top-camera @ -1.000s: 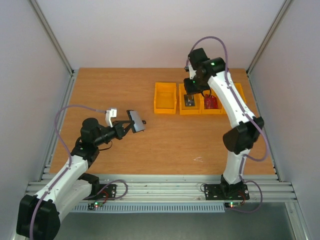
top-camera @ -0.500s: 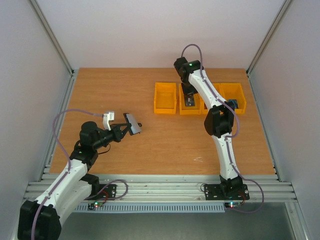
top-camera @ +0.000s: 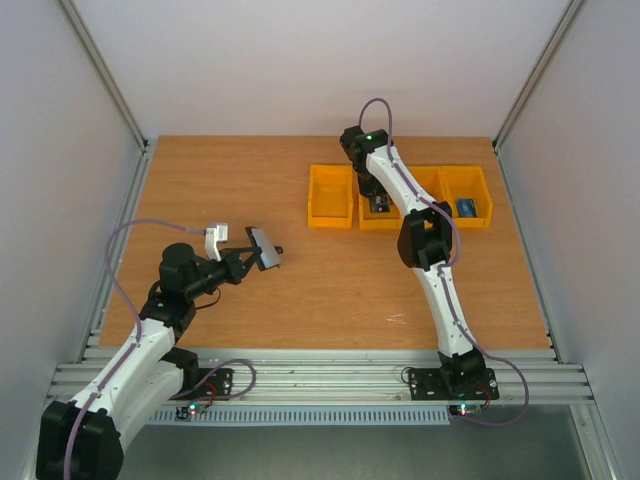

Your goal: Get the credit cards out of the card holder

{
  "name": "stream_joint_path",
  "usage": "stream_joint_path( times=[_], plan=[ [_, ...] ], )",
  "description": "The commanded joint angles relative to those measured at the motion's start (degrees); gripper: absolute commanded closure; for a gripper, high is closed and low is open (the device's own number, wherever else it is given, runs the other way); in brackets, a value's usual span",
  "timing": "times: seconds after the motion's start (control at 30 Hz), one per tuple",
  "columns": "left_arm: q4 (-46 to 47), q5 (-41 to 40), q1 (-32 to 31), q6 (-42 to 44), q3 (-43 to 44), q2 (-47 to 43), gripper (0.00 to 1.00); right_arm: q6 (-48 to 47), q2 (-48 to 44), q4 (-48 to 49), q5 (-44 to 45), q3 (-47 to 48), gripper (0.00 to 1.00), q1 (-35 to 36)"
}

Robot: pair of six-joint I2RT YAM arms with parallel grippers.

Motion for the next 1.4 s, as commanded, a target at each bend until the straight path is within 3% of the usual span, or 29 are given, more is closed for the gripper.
stream_joint_path(
  times=[0.0, 1.37],
  plan=[
    [2.9, -0.5, 0.3, 1.0, -0.5, -1.2, 1.0, 2.7, 2.7, -1.3, 4.3, 3.2, 0.99, 0.4],
    [2.9, -0.5, 0.4, 0.6, -0.1, 1.1, 1.0, 7.6, 11.5, 1.7, -4.6, 7.2, 0.98, 1.1]
  ],
)
